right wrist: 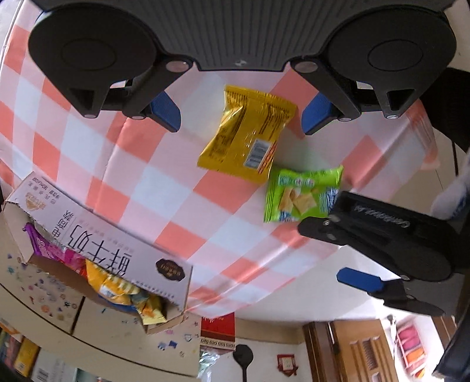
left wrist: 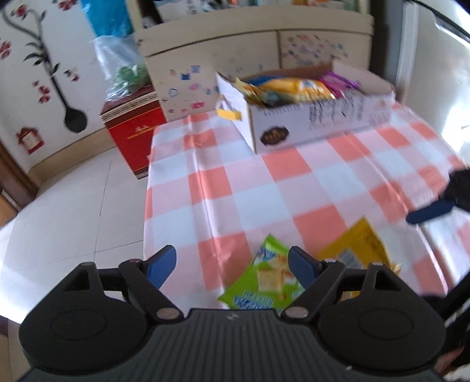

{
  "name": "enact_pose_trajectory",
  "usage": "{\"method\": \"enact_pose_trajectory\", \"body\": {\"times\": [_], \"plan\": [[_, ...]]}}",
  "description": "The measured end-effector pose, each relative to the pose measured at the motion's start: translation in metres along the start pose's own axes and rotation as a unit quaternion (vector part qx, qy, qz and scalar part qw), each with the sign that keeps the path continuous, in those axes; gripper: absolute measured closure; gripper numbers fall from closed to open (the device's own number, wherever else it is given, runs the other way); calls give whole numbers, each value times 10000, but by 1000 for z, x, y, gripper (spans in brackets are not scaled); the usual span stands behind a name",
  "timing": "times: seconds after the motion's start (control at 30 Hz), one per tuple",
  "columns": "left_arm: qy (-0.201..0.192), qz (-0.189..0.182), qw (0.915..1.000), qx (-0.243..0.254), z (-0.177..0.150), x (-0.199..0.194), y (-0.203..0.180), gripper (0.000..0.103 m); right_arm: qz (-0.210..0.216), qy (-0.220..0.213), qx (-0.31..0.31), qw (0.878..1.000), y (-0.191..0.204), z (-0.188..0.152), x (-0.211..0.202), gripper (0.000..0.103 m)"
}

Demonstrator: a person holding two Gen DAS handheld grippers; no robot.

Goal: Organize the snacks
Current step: 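Grasp the yellow bag with the right gripper while the left gripper grasps the green bag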

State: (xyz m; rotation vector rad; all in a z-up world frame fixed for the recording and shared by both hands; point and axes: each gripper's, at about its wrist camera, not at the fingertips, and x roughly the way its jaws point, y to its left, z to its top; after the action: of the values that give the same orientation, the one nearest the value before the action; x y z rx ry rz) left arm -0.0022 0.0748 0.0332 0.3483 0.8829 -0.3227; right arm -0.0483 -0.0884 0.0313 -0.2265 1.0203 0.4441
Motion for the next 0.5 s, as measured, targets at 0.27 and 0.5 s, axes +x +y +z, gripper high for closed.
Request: {"method": "enact_pose_trajectory", "body": {"times": [0.27, 0.5], "plan": [[203, -455, 9956, 799, -21, 9, -8, 21, -55, 80, -91, 9999, 5, 1, 13, 14], [243, -548, 9924, 1073, -26, 16, -18, 21, -190, 262, -191, 9993, 2, -1, 25, 31]]}}
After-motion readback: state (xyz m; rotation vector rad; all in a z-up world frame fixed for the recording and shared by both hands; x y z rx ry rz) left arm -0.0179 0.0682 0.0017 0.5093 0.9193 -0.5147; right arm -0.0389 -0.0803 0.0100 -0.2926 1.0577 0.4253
